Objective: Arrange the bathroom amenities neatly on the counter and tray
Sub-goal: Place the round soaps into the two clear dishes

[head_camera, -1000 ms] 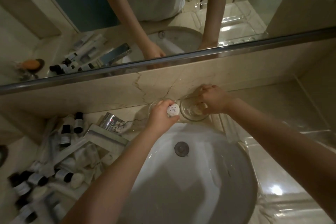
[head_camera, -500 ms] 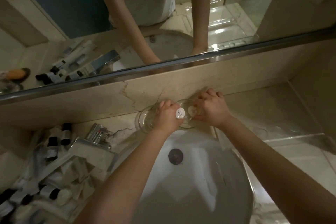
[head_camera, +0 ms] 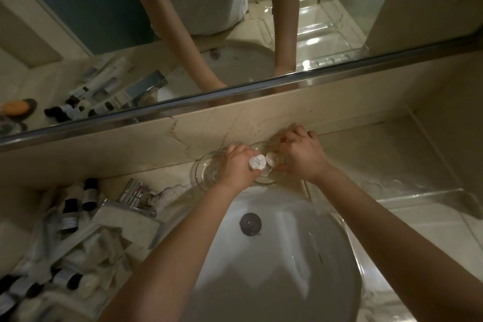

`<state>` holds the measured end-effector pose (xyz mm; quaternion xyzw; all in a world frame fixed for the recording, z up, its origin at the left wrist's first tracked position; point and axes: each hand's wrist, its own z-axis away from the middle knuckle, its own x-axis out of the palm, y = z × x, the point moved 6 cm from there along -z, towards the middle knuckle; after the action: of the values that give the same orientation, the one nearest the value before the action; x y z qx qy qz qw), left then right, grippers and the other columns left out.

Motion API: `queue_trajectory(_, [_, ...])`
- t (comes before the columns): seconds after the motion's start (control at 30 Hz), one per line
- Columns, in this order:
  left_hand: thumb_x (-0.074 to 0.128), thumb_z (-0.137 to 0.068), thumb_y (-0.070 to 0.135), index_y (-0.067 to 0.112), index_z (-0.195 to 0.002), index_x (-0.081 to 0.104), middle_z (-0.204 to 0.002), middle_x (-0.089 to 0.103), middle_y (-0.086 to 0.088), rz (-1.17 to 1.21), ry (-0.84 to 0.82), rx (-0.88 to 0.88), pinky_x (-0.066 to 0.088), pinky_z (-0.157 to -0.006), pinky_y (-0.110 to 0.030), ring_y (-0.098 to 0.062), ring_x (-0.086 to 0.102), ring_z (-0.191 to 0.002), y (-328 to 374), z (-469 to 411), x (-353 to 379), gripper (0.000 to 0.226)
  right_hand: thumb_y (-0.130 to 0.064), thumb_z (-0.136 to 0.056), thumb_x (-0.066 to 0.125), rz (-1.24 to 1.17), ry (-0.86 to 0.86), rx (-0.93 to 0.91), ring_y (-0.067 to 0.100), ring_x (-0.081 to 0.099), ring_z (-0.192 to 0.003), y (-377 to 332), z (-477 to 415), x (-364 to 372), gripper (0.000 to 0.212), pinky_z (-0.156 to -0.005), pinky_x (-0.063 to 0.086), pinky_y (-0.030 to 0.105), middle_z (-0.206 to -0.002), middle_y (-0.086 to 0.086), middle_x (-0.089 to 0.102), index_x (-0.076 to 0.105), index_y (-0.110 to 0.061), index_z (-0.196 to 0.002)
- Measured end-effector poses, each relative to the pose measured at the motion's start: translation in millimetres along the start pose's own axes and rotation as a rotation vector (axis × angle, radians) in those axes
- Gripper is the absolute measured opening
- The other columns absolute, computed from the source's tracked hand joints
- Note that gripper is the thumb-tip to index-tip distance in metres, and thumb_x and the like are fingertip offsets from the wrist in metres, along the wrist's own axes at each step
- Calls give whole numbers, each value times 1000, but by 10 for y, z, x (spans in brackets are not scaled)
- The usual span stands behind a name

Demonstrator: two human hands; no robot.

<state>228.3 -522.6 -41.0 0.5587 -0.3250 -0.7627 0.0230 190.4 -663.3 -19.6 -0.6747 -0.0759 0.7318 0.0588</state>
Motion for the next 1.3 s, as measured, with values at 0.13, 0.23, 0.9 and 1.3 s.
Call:
queue_trajectory(0.13, [72, -74, 19, 14, -120, 60, -122, 55, -5, -4, 3, -10, 23, -91, -17, -24, 38, -118, 14, 8, -10, 48, -42, -67, 74, -8, 10, 11, 29, 42, -117, -10, 24, 2, 55, -90, 32, 39, -122, 1, 58, 62, -28, -118])
queue_trajectory(0.23, [73, -74, 20, 13, -124, 57, -126, 53, -6, -16, 3, -20, 24, -95, -20, -25, 36, -120, 25, 22, -27, 52, -45, -68, 72, 8, 2, 35, 27, 40, -118, 1, 36, -2, 58, -91, 31, 38, -125, 1, 56, 60, -22, -120])
queue_trajectory(0.9, [71, -77, 17, 4, -117, 61, -125, 57, -15, 163, 349, 5, 31, -103, -29, -31, 48, -120, -32, 1853, -981, 43, -48, -77, 60, -439, 499, -63, 29, 57, -98, -1023, 1374, -533, 44, -88, 37, 28, -105, 4, 67, 68, -15, -105])
queue_trajectory(1.3, [63, -86, 15, 14, -114, 61, -115, 55, 6, 424, 464, -373, 37, -76, -8, -5, 50, -104, -1444, 3389, -1247, 28, -42, -83, 55, -598, 223, -285, 27, 59, -94, -2877, 1640, 68, 35, -79, 48, 38, -100, 2, 69, 69, -16, -102])
